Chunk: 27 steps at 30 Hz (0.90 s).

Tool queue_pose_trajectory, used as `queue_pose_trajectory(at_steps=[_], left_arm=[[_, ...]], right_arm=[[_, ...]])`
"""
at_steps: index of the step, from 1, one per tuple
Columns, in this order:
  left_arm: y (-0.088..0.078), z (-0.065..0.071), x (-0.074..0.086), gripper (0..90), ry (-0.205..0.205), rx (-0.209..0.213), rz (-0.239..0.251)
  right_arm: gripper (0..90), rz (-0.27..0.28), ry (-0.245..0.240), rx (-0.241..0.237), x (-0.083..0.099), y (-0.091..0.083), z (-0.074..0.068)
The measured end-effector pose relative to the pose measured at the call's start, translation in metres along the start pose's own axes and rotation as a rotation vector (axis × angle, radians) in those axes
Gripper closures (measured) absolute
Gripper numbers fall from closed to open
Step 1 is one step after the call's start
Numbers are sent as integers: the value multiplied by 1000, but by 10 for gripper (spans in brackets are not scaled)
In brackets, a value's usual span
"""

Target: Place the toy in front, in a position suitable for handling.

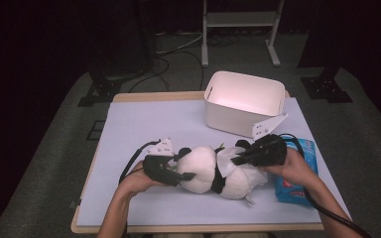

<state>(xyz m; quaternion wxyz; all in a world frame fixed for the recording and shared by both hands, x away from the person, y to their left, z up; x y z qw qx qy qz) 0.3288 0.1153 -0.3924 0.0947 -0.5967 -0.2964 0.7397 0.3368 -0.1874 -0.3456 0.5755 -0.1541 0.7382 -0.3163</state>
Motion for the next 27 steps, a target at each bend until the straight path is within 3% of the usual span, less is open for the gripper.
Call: queue_pose_trajectory(at_steps=[7,18,22,27], left_arm=[[4,1,-1,329,-40,4,14],[6,2,-1,329,-51,-2,12],[5,0,-2,329,-56,-5,13],[5,-2,-1,328,-69,-2,13]], right_arm=[[864,5,9,24,5,-7,1],[864,-30,-45,-2,-13,14,-8],[864,-22,-41,3,-8,8,-8],[864,-2,0,8,9,-4,-5]])
Point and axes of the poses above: each handheld gripper's, and its own axes: y roughly forward along the jaws, x roughly out of its underside, z roughly to its right, the point moved 2 cm from there along y, roughly forward along the jaws, and after that the axes turned 1 degree about x, right-handed, at the moved point
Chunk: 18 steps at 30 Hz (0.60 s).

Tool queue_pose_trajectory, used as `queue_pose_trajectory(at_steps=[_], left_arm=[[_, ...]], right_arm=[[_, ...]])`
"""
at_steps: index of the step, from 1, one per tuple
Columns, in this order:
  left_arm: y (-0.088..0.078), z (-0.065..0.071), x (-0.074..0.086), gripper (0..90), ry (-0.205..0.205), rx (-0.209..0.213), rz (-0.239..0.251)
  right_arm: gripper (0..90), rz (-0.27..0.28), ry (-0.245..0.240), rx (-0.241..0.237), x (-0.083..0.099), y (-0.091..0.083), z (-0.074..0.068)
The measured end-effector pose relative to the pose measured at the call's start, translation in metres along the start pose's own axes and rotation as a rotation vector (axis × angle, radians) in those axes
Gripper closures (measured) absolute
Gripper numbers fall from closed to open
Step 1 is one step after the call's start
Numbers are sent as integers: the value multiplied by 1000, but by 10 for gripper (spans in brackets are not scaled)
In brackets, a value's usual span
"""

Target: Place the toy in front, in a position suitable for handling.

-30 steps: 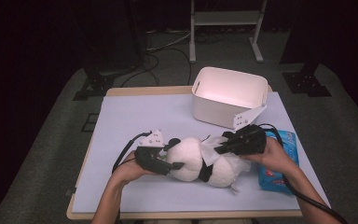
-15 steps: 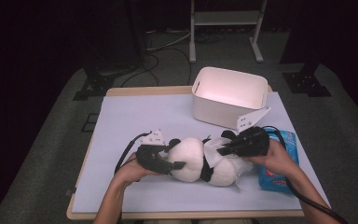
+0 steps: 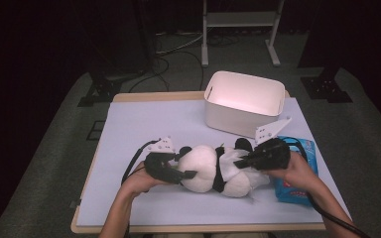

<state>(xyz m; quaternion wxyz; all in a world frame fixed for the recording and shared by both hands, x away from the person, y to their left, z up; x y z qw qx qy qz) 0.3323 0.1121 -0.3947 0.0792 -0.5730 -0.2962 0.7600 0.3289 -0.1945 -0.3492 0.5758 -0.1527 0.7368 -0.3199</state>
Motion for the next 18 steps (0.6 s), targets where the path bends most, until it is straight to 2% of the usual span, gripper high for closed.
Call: queue_pose_trajectory(at_steps=[11,15,18], left_arm=[[-1,-3,2,321,-17,4,-8],[-1,-6,4,319,-41,4,-10],[-1,-7,5,319,-44,6,-13]], right_arm=[[864,68,72,5,34,-19,7],[864,61,91,19,44,-22,9],[864,53,109,21,52,-22,10]])
Point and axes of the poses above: each handheld gripper's, and its own axes: y roughly forward along the jaws, x roughly out of its underside, z roughly to its right, the point moved 2 cm from there along y, roughly forward along the jaws, and after that the axes turned 1 degree about x, right-handed, at the moved point
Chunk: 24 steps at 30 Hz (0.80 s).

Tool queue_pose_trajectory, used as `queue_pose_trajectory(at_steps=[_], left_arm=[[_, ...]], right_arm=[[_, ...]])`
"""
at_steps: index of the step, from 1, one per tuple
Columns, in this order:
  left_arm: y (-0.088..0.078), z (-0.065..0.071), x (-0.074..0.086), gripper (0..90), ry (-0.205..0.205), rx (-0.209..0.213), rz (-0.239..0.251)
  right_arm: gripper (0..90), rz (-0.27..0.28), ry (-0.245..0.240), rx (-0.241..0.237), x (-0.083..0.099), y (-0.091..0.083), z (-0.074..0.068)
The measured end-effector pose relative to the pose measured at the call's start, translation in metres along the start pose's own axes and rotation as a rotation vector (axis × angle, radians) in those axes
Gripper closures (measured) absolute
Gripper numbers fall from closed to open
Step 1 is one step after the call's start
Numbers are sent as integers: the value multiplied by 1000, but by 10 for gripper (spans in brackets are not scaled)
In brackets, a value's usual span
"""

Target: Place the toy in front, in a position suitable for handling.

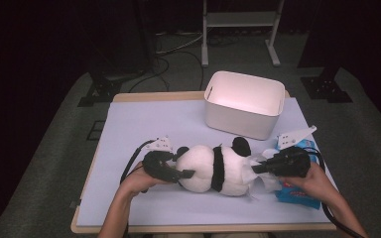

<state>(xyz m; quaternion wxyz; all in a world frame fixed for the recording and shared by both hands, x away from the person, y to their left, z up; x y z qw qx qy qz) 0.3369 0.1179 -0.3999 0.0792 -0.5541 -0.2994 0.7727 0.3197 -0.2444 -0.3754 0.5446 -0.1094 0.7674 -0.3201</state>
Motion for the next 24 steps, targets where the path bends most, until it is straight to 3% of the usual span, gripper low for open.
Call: queue_pose_trajectory(at_steps=[6,16,21,24], left_arm=[[0,2,-1,319,1,-9,-8],[2,8,-6,320,5,-8,2],[4,15,-11,320,20,-20,0],[5,16,-11,320,8,-23,5]], right_arm=[[863,11,-2,-13,2,2,-3],[864,12,-57,-31,-22,9,-12],[864,-39,-97,-22,-37,25,-21],[864,-45,-107,-13,-43,30,-22]])
Point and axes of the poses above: each handheld gripper's, and its own axes: y roughly forward along the jaws, x roughly out of its underside, z roughly to its right, the point moved 2 cm from there along y, roughly forward along the jaws, and after that the axes turned 1 degree about x, right-handed, at the moved point
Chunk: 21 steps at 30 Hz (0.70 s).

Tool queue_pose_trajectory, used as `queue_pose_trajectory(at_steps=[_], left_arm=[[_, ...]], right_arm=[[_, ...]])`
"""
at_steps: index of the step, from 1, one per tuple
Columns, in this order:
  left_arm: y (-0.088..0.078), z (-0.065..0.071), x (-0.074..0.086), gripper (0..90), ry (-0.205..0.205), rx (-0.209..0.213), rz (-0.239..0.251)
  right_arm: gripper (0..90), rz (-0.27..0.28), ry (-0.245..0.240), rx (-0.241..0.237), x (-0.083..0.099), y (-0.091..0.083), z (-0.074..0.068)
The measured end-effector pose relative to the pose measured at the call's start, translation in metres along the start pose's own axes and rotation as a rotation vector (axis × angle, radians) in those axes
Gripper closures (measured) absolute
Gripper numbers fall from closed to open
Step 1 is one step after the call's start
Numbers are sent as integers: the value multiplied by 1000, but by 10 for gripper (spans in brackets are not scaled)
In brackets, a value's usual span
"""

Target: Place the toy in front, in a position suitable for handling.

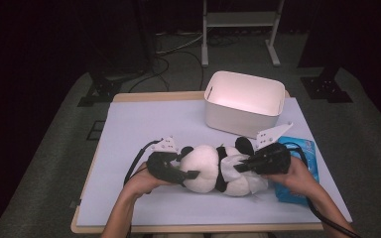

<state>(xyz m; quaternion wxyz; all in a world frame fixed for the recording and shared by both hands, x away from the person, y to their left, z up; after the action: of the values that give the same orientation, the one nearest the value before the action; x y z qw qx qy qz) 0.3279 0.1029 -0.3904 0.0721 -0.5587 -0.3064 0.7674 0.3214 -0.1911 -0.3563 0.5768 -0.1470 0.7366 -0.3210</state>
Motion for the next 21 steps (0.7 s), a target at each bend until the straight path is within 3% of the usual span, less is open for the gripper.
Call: queue_pose_trajectory(at_steps=[6,12,21], left_arm=[[4,4,-5,319,3,-7,2],[5,7,-7,312,16,-9,4],[5,8,-10,226,34,24,25]], right_arm=[[864,2,-9,17,-5,5,-2],[865,-7,-21,6,-9,12,-4],[869,-3,13,-17,5,2,6]])
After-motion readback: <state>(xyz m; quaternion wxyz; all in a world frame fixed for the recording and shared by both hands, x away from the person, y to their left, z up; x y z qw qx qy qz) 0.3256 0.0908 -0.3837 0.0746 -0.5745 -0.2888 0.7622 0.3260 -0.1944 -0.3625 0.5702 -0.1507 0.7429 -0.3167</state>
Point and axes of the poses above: each handheld gripper's, and its own axes: y roughly forward along the jaws, x roughly out of its underside, z roughly to its right, the point moved 2 cm from there along y, roughly forward along the jaws, and after that the axes turned 1 degree about x, right-handed, at the moved point
